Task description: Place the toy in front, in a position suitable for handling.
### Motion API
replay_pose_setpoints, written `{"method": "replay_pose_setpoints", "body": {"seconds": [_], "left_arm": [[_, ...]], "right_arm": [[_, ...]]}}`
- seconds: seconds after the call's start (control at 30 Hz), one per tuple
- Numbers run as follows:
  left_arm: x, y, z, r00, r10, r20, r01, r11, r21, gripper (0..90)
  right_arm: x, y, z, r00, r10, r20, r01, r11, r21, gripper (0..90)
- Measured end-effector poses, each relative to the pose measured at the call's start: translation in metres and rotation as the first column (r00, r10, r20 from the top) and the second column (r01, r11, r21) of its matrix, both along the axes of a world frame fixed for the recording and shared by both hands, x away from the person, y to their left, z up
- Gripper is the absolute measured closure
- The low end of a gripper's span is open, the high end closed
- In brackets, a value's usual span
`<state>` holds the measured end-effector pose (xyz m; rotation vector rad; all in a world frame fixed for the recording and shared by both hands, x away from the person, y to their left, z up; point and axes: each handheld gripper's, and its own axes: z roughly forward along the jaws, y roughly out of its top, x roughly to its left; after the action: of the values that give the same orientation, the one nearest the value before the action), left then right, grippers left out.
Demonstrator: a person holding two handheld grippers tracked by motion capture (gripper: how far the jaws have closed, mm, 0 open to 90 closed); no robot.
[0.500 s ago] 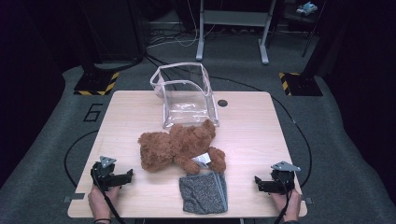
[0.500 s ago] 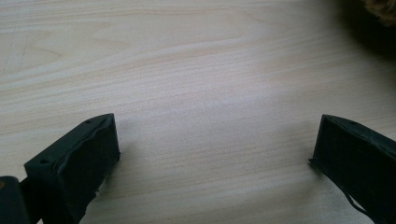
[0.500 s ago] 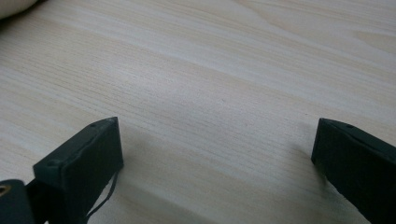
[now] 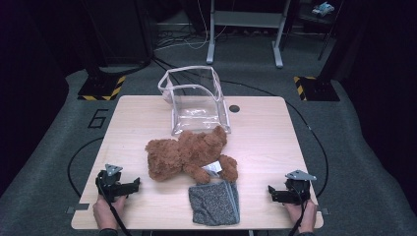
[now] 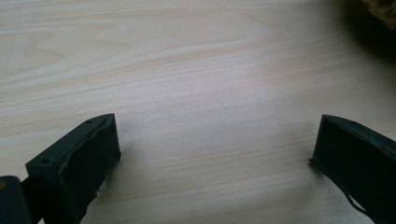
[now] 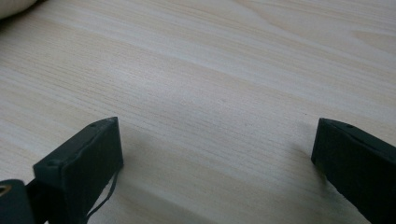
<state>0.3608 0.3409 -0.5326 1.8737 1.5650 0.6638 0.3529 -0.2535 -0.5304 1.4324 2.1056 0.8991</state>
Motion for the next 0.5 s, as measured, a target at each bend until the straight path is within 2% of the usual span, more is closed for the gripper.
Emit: {"method": "replay_pose_setpoints", "body": {"seconds": [0.37, 0.5], "left_arm": [[-0.0001, 0.0000, 0.0000, 1.0000, -0.001, 0.001, 0.001, 1.0000, 0.001, 0.3], [0.0001, 0.0000, 0.0001, 1.0000, 0.000, 0.000, 0.000, 1.0000, 0.000, 0.3]], "right_arm": [[-0.0002, 0.0008, 0.0003, 0.9996, -0.026, -0.007, 0.026, 1.000, -0.010, 0.0], [0.0006, 0.0038, 0.0031, 0.9986, -0.036, -0.039, 0.036, 0.999, 0.005, 0.0]]}}
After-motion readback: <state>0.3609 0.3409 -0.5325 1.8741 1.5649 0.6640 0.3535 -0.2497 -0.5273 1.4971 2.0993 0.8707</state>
